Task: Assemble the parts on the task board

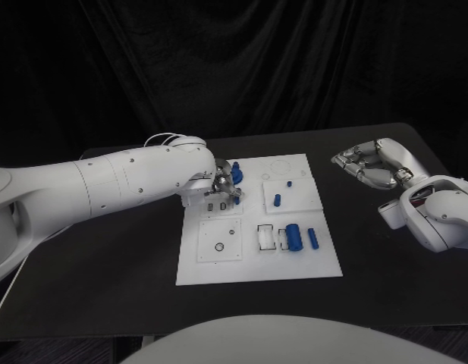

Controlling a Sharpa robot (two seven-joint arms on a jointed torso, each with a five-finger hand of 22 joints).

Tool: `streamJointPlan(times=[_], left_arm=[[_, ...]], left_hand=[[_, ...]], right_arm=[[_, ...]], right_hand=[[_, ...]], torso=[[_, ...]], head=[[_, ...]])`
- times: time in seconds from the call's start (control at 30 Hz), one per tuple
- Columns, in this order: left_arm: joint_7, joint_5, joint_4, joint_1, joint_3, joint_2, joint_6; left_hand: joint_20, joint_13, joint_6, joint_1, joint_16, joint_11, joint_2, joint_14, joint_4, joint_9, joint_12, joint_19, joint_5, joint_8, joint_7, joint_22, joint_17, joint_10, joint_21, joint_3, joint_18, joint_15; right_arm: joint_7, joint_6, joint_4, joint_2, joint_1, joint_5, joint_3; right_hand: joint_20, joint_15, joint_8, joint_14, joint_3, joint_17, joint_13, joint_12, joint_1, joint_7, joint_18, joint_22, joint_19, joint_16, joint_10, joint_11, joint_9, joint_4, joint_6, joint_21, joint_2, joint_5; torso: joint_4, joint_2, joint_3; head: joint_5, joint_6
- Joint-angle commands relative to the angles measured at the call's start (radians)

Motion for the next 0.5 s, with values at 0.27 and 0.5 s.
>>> streamJointPlan(times=[0.27,0.5], left_arm=[[0.011,0.001,0.001,-0.005,0.001,-0.002,0.025],[0.015,0.001,0.002,-0.007,0.001,-0.005,0.026]], left_hand=[[-0.002,0.263,0.009,0.021,0.003,-0.002,-0.002,0.104,-0.021,0.015,-0.001,-0.008,0.028,-0.023,-0.002,0.084,0.263,0.106,-0.006,0.038,0.015,-0.004],[-0.003,0.263,0.016,0.019,0.003,-0.003,-0.015,0.104,-0.043,0.034,-0.001,-0.008,0.09,-0.046,-0.002,0.084,0.263,0.106,-0.009,0.084,0.015,-0.005]], right_arm=[[-0.004,-0.006,0.0,0.001,-0.003,0.0,0.001],[-0.007,-0.004,-0.003,0.001,-0.005,0.0,0.001]], right_hand=[[-0.002,-0.002,0.006,0.004,0.024,0.001,-0.008,-0.004,0.029,0.003,0.013,0.193,-0.004,0.004,-0.007,-0.001,0.004,-0.011,-0.006,-0.006,-0.005,0.047],[-0.002,-0.001,0.008,0.004,0.034,0.001,-0.011,-0.004,0.039,0.003,0.014,0.193,-0.005,0.004,-0.009,-0.001,0.006,-0.018,-0.006,-0.008,-0.008,0.067]], torso=[[-0.0007,-0.002,0.0003],[-0.0016,-0.001,-0.0002]], head=[[0.001,0.0],[0.005,0.0]])
